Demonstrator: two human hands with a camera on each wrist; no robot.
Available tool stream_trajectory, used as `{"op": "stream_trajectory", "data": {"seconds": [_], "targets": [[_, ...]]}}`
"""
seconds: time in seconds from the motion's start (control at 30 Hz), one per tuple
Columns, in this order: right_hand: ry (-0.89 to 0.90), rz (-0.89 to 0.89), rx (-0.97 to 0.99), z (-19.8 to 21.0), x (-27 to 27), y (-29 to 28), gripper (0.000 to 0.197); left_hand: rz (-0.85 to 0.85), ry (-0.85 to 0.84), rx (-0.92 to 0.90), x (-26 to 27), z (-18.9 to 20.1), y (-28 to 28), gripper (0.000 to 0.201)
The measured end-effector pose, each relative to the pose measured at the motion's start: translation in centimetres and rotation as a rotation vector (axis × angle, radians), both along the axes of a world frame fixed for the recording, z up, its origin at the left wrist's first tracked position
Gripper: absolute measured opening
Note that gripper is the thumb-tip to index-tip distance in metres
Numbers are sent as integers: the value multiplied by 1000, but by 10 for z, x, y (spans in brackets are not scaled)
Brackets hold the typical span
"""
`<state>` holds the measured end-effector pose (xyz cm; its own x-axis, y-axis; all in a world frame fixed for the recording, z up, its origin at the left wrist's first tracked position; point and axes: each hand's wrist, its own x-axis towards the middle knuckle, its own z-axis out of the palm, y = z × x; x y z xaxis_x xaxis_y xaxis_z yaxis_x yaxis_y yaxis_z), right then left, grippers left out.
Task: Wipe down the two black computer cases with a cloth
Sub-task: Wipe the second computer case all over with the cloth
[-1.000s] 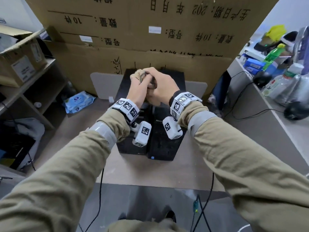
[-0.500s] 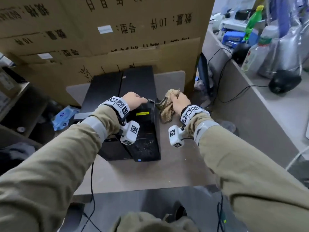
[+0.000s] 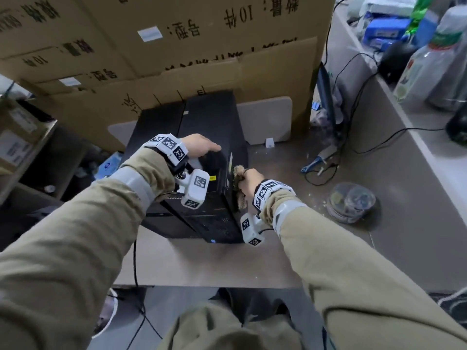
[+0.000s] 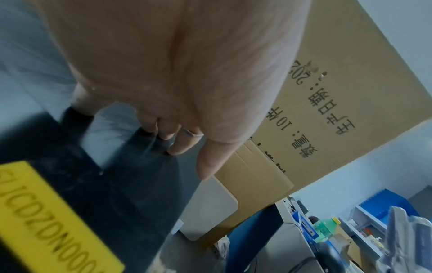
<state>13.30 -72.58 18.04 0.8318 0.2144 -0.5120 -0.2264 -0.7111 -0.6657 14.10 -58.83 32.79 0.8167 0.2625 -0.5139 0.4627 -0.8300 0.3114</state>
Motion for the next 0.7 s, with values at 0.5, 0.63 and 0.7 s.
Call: {"op": "stream_trajectory", "data": {"seconds": [0.5, 0.63, 0.7], "targets": [[-550, -122, 111, 104, 50, 12, 22, -126, -2, 64, 32, 3, 21, 29], [-449, -96, 83, 100, 59, -10, 53, -103, -1, 51, 25, 2, 22, 36], [-341, -4, 40, 88, 53, -8, 50, -65, -15, 20, 22, 1, 17, 37]]}}
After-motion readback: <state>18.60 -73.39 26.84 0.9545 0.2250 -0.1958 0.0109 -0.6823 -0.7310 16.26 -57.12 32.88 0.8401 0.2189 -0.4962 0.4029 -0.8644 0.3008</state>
